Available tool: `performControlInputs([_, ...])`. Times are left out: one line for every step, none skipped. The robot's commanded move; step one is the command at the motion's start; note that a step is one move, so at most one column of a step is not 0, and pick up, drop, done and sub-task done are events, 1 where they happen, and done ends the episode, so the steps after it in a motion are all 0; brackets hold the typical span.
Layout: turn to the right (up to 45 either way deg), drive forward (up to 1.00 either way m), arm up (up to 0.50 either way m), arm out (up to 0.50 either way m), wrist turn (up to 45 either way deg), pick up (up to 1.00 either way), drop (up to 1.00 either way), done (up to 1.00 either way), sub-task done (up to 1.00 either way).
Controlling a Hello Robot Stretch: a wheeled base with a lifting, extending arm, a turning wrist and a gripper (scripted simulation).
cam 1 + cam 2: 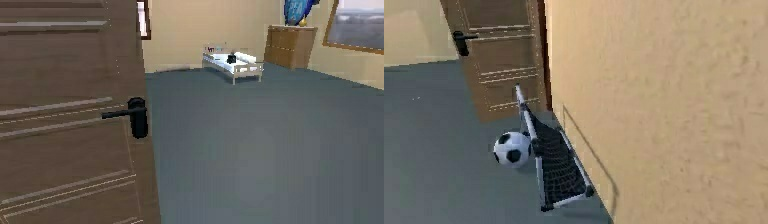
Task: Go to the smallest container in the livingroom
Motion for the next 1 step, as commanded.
performControlInputs([30.0, 0.0, 0.0, 0.0, 0.0, 0.0, 0.0, 0.0, 0.0])
